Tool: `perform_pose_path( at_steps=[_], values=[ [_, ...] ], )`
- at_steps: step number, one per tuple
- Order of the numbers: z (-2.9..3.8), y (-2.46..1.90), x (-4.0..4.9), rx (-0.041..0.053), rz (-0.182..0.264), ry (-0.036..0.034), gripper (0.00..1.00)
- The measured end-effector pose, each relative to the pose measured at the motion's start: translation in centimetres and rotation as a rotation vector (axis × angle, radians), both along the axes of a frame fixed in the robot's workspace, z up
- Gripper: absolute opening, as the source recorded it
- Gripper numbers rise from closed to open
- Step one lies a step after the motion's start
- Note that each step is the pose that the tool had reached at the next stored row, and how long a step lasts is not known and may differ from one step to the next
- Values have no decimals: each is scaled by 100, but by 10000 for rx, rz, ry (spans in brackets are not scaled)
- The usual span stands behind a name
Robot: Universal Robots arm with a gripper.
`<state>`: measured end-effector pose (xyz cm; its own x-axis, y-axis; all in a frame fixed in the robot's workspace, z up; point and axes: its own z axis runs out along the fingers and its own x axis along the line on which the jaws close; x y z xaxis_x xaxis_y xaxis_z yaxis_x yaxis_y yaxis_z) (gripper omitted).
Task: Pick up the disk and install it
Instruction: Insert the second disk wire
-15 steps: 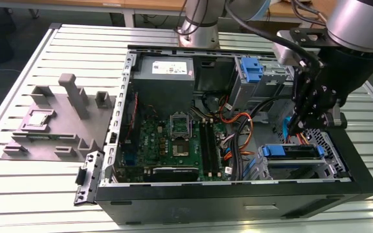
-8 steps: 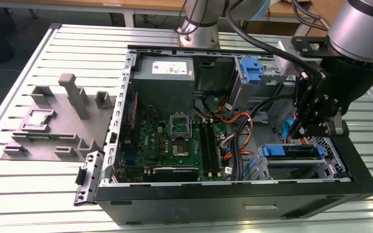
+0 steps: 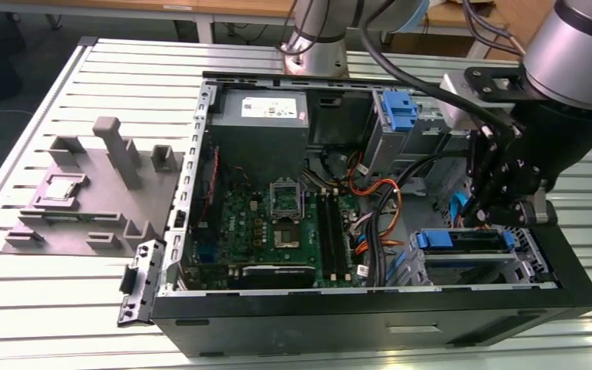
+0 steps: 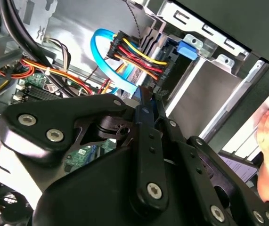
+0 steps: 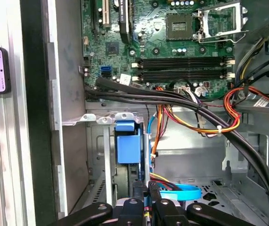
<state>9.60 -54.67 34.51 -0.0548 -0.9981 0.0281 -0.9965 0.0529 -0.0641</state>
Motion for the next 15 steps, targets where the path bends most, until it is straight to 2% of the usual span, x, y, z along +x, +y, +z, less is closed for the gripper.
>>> perform_pose_path(
  at_steps=[3, 10, 15],
  values=[
    [-7, -34, 0, 0, 60, -20, 16],
    [-24, -59, 0, -1, 469, -125, 16],
    [-45, -75, -2, 0, 490, -134, 16]
  ],
)
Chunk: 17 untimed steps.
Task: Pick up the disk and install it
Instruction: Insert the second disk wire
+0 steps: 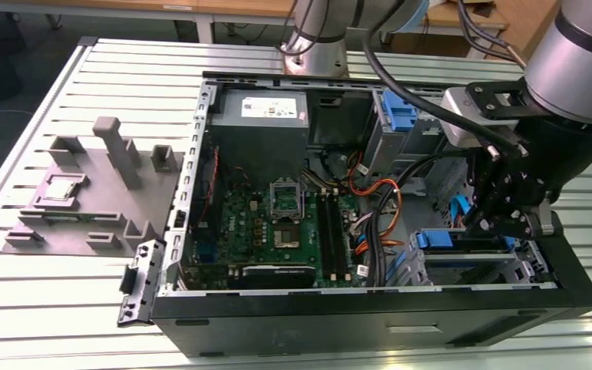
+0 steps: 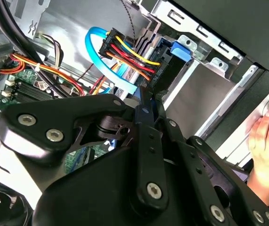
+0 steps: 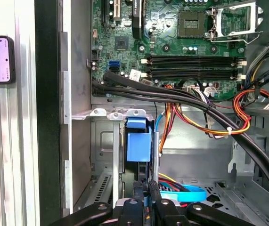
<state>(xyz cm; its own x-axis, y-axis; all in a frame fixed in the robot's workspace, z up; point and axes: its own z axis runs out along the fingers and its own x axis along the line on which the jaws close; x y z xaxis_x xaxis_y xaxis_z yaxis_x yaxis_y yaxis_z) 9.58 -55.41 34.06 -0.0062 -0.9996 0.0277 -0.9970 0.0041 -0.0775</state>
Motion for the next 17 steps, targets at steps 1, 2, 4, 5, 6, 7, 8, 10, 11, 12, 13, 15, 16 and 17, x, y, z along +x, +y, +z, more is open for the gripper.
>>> perform_pose_path(
  at_steps=[1, 2, 4, 5, 6, 7, 8, 10, 11, 12, 13, 15, 16, 17],
  values=[
    [-3, 0, 0, 0, 0, 0, 16],
    [-7, -1, 0, -1, 0, 0, 16],
    [-16, -1, 0, 1, 0, 0, 16],
    [-22, -1, 0, 2, 0, 0, 16],
    [-27, -1, 0, 3, -9, 0, 16],
    [-32, -1, 0, 5, -32, -1, 16],
    [-37, -1, 0, 8, -59, -1, 16],
    [-47, -1, 0, 11, -93, 0, 16],
    [-51, -1, 0, 17, -96, 0, 16],
    [-54, -1, 0, 27, -97, 0, 16],
    [-56, -1, 0, 45, -98, 0, 16],
    [-57, -1, 0, 79, -98, 0, 16],
    [-58, 0, 0, 91, -97, 0, 16],
    [-59, -1, 0, 104, -97, 0, 16]
  ],
)
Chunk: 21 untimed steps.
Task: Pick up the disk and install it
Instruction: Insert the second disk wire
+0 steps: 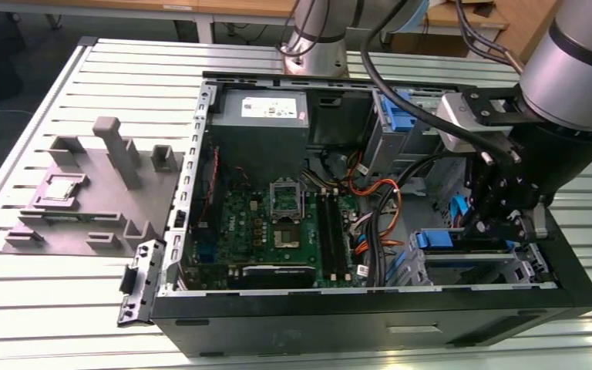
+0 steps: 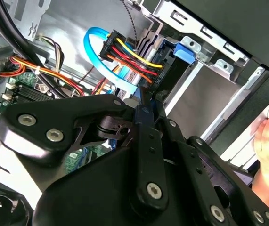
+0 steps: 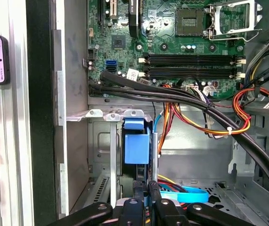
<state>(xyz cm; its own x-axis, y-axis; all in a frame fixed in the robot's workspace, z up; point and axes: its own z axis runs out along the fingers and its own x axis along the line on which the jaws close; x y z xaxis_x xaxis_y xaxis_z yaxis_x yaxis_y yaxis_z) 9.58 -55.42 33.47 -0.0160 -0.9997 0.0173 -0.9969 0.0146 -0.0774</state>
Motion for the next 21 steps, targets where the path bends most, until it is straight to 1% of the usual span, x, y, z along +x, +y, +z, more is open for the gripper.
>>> perform_pose_path(
  at_steps=[2, 5, 10, 14, 20, 21],
  values=[
    [0, 0, 0, 20, 0, 0, 16],
    [-5, 0, 0, 22, 0, 0, 16],
    [-29, 0, 0, 27, 0, 0, 16],
    [-58, -1, 0, 51, 0, 0, 16],
    [-61, 0, 0, 63, 0, 0, 17],
    [-53, -1, 0, 62, 0, 0, 17]
  ],
)
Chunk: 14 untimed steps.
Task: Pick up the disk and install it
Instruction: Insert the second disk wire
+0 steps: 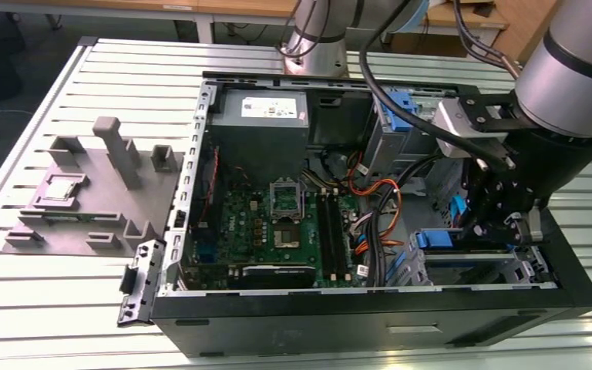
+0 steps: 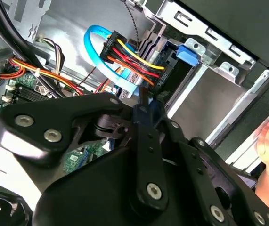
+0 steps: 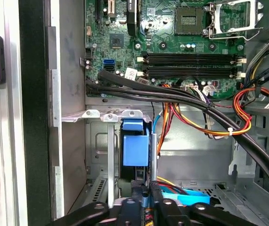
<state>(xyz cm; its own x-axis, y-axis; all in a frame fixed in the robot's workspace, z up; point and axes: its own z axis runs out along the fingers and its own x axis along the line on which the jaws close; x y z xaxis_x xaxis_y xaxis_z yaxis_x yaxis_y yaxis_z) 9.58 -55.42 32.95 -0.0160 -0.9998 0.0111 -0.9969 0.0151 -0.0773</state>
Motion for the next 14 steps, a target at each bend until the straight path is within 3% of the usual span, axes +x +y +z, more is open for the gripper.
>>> perform_pose_path(
  at_steps=[1, 2, 6, 8, 11, 14],
  values=[
    [19, 0, 0, -1, 0, 0, 17],
    [51, 0, 0, -5, 0, 0, 24],
    [178, 0, 0, -6, 0, 15, 24],
    [182, 0, 0, -4, 0, 20, 22],
    [182, 0, 0, -4, 0, 22, 10],
    [182, 0, 0, -5, 0, 25, 10]
  ],
)
